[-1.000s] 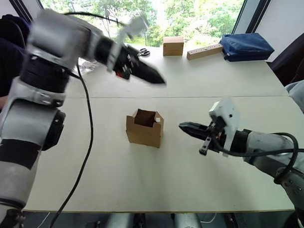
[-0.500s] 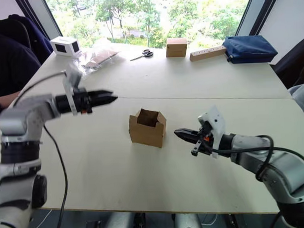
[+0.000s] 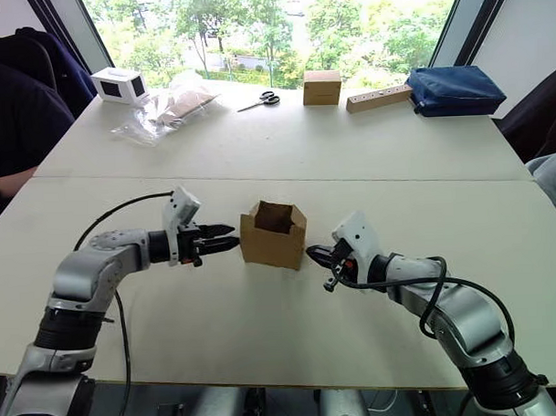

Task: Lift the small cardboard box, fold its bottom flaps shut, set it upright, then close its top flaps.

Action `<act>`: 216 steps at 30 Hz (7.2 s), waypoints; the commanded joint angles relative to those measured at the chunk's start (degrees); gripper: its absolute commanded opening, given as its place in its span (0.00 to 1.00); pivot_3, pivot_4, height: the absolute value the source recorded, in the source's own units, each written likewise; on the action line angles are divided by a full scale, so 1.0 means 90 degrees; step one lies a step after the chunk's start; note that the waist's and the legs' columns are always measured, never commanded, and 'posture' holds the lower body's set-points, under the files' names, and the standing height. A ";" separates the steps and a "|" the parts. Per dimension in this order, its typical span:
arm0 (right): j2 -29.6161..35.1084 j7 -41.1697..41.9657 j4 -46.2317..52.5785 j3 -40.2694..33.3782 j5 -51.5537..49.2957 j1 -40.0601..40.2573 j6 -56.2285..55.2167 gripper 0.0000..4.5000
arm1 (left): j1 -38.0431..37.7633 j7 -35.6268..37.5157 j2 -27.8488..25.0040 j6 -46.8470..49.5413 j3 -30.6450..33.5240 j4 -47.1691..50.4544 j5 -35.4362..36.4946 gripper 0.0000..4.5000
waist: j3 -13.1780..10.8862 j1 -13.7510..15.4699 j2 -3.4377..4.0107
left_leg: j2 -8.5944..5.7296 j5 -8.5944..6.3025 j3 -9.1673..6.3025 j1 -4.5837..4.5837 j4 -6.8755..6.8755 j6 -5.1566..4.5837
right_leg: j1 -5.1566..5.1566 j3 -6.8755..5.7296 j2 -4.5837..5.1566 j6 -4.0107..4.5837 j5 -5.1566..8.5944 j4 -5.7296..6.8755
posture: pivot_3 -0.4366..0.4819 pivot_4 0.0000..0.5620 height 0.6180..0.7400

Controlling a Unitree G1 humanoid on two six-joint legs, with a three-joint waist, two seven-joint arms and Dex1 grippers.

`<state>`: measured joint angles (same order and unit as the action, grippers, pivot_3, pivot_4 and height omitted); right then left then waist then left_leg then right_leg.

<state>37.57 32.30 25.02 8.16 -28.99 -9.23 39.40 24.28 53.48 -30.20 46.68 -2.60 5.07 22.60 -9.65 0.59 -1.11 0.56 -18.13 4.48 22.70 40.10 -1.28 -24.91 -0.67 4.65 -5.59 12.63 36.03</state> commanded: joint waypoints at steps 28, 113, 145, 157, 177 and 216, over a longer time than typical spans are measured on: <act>0.0728 0.0921 0.0522 -0.1075 0.0023 0.0285 0.0264 0.00 | -0.0075 0.0643 -0.0939 0.0074 0.0173 0.0485 0.0665 0.48 | -0.0001 0.0002 0.0000 | 0.0002 -0.0004 0.0000 -0.0021 -0.0005 -0.0005 | 0.0019 0.0000 0.0001 0.0021 0.0012 -0.0006 | 0.48 0.27 1.00; -0.0036 0.1768 -0.0533 -0.0198 0.0359 -0.1244 -0.0146 0.00 | 0.2234 0.1547 -0.0105 -0.0925 -0.0160 -0.2263 0.0398 0.02 | -0.0005 -0.0001 -0.0003 | 0.0002 -0.0007 -0.0001 -0.0021 -0.0006 -0.0012 | 0.0025 -0.0003 -0.0002 0.0015 0.0010 -0.0017 | 0.48 0.27 1.00; 0.0618 0.0751 0.2287 -0.0917 -0.1659 -0.0853 0.1641 0.00 | 0.2816 0.2198 0.1239 -0.3151 -0.0740 -0.5448 -0.1144 0.02 | -0.0009 0.0002 -0.0006 | 0.0002 -0.0014 -0.0003 -0.0007 -0.0008 -0.0020 | 0.0021 -0.0018 0.0038 0.0025 0.0008 -0.0039 | 0.48 0.27 1.00; 0.0557 0.0800 0.1615 0.0213 -0.0285 -0.1495 0.0683 0.00 | 0.2774 0.2260 0.1287 -0.2985 -0.0704 -0.5220 -0.1123 0.02 | -0.0008 0.0009 -0.0006 | 0.0000 -0.0016 -0.0010 0.0031 -0.0001 -0.0025 | 0.0006 -0.0025 0.0013 0.0011 -0.0001 -0.0065 | 0.48 0.27 1.00; 0.0281 0.0986 0.0974 0.0824 0.0729 -0.1531 0.0054 0.00 | 0.2443 0.2227 0.1300 -0.2442 -0.0664 -0.4375 -0.0960 0.02 | -0.0008 0.0003 -0.0005 | 0.0002 -0.0015 -0.0012 0.0044 0.0000 -0.0026 | -0.0004 -0.0025 0.0005 0.0006 -0.0004 -0.0065 | 0.48 0.27 1.00; -0.0289 0.1227 0.0668 0.0834 0.1150 -0.1357 -0.0124 0.00 | 0.1799 0.1598 0.0161 -0.1303 0.0487 -0.2267 -0.0055 0.02 | -0.0007 -0.0109 -0.0003 | 0.0007 -0.0014 -0.0013 0.0042 0.0000 -0.0024 | -0.0011 -0.0026 0.0001 0.0002 -0.0006 -0.0050 | 0.48 0.27 1.00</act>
<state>34.99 43.51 28.62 16.97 -17.98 -21.18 38.22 41.51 67.33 -27.75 31.41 0.56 -22.69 18.99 -9.71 -0.39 -1.14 0.62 -18.26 4.36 23.08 40.09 -1.48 -25.02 -0.90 4.67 -5.57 12.57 35.65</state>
